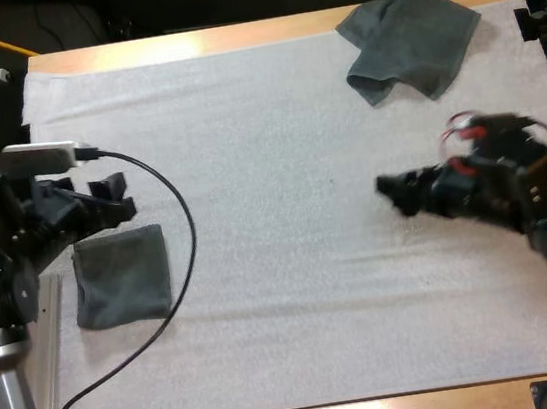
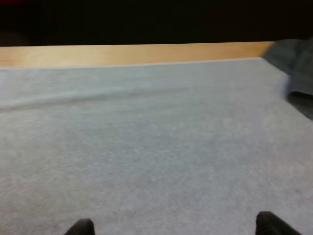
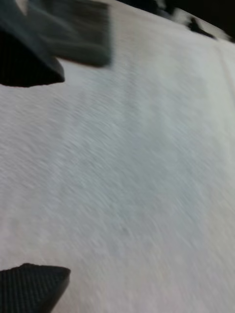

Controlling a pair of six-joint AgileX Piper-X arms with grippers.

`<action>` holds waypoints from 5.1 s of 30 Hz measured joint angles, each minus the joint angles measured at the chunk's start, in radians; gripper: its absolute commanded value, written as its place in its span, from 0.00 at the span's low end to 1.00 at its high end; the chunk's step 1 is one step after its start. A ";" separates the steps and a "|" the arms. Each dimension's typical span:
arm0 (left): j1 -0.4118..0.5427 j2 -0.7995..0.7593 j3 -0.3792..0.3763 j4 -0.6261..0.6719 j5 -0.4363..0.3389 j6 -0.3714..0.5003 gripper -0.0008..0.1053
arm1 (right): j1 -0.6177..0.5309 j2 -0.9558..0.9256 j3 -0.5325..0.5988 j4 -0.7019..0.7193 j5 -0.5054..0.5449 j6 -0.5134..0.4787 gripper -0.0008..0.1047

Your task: Pick towel from pile, fold and stack

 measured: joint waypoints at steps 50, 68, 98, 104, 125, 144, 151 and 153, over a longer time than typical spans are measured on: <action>-0.114 -0.724 0.299 0.073 -0.121 0.040 0.60 | -0.521 -0.772 -0.012 0.437 0.113 -0.428 0.60; -0.114 -1.008 0.323 0.402 -0.127 0.090 0.60 | -0.521 -1.037 -0.012 0.637 0.114 -0.428 0.60; -0.114 -1.008 0.438 0.112 -0.127 0.118 0.60 | -0.521 -1.044 0.089 0.377 0.114 -0.402 0.60; -0.114 -1.008 0.504 0.063 -0.127 0.118 0.60 | -0.521 -1.044 0.190 0.363 0.114 -0.402 0.60; -0.114 -1.007 0.673 0.063 -0.127 0.118 0.60 | -0.521 -1.042 0.378 0.414 0.114 -0.399 0.60; -0.114 -1.007 0.673 0.063 -0.127 0.118 0.60 | -0.473 -1.042 0.378 0.413 0.114 -0.399 0.60; -0.114 -1.007 0.673 0.063 -0.127 0.118 0.60 | -0.419 -1.042 0.378 0.413 0.114 -0.399 0.60; -0.115 -1.007 0.673 0.062 -0.127 0.118 0.60 | -0.419 -1.042 0.378 0.413 0.114 -0.399 0.60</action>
